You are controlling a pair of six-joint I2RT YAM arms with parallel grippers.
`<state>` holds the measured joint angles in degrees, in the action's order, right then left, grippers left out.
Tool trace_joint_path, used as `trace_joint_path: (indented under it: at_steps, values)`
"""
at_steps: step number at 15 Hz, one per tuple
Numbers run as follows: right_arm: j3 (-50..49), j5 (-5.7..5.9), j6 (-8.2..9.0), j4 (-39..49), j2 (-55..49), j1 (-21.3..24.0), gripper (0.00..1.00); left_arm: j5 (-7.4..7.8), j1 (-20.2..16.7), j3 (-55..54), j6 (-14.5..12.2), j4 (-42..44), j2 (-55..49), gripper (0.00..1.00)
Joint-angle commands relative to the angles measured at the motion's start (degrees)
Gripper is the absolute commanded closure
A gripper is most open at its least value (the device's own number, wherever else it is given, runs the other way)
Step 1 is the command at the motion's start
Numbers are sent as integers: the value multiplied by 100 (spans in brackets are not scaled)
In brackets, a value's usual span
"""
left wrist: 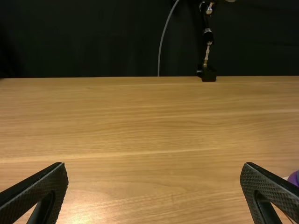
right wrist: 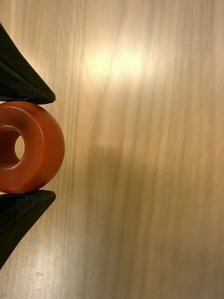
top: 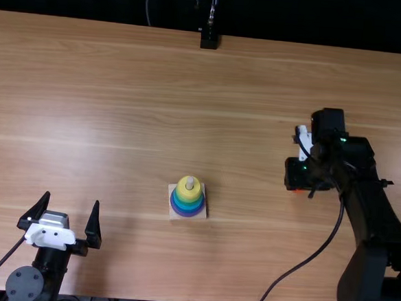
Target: Build the Hanoi tower: stack the rings onto the peg from bottom to top in this color order: purple, dark blue, light blue, dark green, light green, yellow, orange.
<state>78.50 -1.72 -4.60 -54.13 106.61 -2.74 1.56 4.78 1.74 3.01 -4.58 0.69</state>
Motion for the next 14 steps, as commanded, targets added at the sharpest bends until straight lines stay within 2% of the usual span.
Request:
trace_joint_path:
  at_steps: [1, 4, 6, 8, 14]
  values:
    - [456, -29, -15, -152, -158, -271, 100, 23, -47, -174, -69, 36, -69, 0]
    - [1009, -39, -15, -658, -518, -842, 100, 23, -47, -174, -69, 36, -69, 0]
    - [1563, -145, -25, -1322, -545, -1299, 100, 23, -47, -174, -69, 36, -69, 0]
    - [2020, -155, -25, -1744, -545, -1615, 100, 23, -47, -174, -69, 36, -69, 0]
    - [2679, -145, 28, -1850, -527, -2661, 100, 23, -47, -174, -69, 36, -69, 0]
